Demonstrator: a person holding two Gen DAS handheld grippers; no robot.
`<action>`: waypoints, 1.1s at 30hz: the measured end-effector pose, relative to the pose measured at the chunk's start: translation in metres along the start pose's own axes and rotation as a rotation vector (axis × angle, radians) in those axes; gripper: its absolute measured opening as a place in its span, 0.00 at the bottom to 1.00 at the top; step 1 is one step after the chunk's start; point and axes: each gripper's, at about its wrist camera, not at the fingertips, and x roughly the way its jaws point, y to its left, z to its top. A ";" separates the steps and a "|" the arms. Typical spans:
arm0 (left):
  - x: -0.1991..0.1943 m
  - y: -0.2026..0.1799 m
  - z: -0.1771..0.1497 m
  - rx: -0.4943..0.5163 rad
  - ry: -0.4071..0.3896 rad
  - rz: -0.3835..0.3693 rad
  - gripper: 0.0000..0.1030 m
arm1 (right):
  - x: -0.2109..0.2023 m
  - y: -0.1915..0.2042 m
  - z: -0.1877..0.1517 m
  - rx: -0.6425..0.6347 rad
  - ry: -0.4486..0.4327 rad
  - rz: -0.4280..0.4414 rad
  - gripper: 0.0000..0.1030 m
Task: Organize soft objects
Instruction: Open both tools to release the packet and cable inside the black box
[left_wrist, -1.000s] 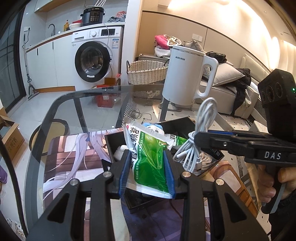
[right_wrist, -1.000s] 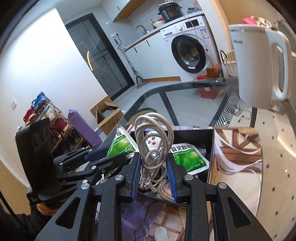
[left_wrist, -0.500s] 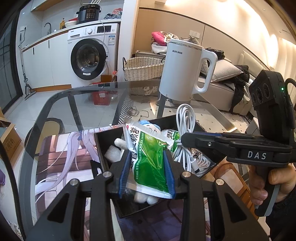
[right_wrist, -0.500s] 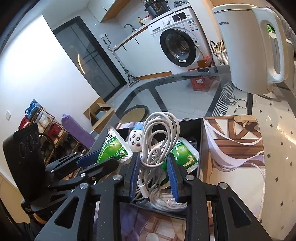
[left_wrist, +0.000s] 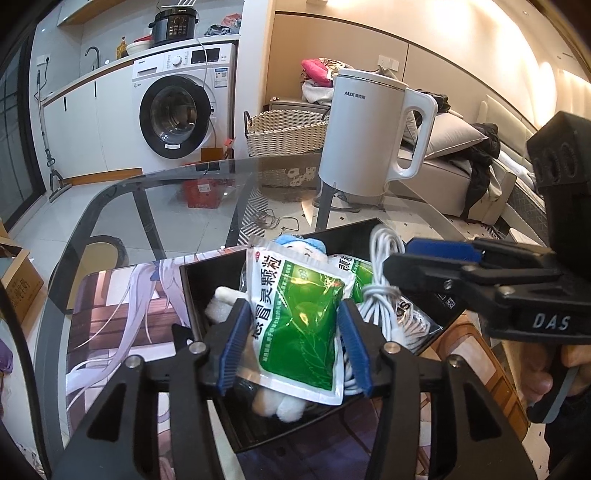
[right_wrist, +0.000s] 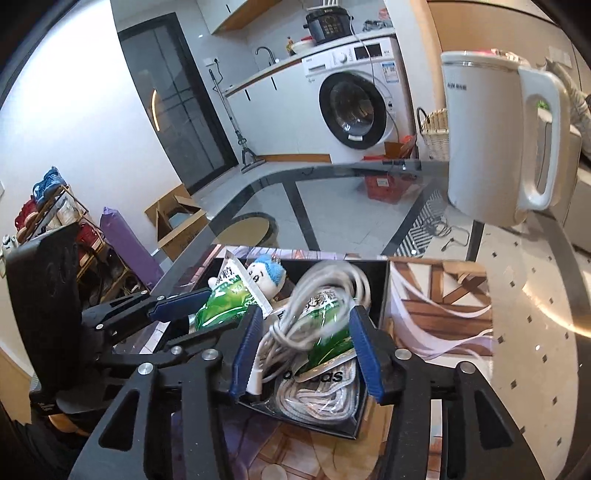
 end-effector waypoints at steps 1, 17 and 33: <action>0.000 0.000 0.000 0.001 0.000 0.002 0.49 | -0.003 0.000 0.000 -0.006 -0.005 -0.004 0.50; -0.013 0.003 -0.005 -0.004 -0.025 0.045 0.82 | -0.019 0.009 -0.010 -0.090 -0.030 -0.091 0.77; -0.043 -0.005 -0.023 0.008 -0.125 0.105 1.00 | -0.052 0.022 -0.032 -0.176 -0.141 -0.117 0.99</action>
